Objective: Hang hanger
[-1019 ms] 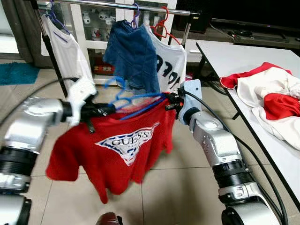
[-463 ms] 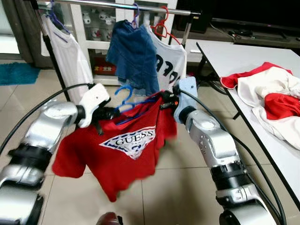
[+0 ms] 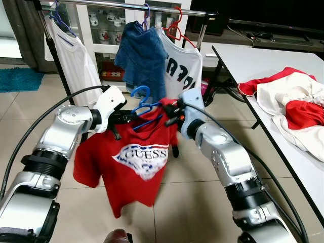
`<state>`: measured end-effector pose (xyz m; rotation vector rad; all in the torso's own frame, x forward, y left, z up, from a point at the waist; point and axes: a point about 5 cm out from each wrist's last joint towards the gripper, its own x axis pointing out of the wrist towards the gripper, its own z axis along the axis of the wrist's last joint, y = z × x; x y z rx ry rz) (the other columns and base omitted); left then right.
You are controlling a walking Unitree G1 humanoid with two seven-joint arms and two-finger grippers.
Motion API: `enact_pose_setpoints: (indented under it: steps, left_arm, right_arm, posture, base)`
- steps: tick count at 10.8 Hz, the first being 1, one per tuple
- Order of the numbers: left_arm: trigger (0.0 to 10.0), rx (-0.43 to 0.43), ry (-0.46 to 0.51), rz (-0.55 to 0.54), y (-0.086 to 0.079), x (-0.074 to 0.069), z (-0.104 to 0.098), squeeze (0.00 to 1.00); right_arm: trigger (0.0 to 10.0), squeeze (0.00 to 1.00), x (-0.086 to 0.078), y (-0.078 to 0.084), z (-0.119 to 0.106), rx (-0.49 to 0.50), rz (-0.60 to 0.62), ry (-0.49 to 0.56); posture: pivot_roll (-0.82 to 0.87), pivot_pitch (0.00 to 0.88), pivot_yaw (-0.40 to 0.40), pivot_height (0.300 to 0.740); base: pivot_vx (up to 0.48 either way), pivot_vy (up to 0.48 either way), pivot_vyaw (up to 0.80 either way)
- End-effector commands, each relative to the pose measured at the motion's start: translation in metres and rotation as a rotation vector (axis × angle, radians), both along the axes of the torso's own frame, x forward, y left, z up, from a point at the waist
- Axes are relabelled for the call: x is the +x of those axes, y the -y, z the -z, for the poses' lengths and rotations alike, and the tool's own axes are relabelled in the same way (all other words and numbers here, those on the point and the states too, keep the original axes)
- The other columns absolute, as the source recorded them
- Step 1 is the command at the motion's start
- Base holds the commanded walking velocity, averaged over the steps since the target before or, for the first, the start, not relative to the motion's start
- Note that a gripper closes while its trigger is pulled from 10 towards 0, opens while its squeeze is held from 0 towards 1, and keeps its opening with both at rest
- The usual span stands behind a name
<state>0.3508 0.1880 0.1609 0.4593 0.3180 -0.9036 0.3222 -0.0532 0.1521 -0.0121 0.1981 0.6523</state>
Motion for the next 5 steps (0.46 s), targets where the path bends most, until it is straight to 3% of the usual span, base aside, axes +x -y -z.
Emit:
enact_pose_setpoints:
  steps: [1, 2, 5]
  left_arm:
    - [0.0, -0.012, 0.041, 0.023, 0.003, 0.005, -0.013, 0.0]
    - [0.0, -0.009, 0.048, 0.019, 0.0, 0.006, -0.015, 0.0]
    - [0.0, 0.008, 0.105, 0.049, -0.014, 0.006, -0.027, 0.0]
  right_arm:
    - [10.0, 0.0, -0.004, 0.001, 0.003, -0.013, -0.033, -0.017]
    - [10.0, 1.0, -0.004, 0.004, 0.006, -0.042, -0.027, -0.024]
    - [10.0, 1.0, -0.009, 0.022, 0.007, -0.114, -0.144, -0.023]
  posture:
    - [0.01, 0.0, -0.059, 0.74]
    - [0.01, 0.0, -0.06, 0.74]
    - [0.01, 0.0, -0.06, 0.74]
  base:
    - [0.0, 0.0, 0.0]
    - [0.0, 0.0, 0.0]
    - [0.0, 0.0, 0.0]
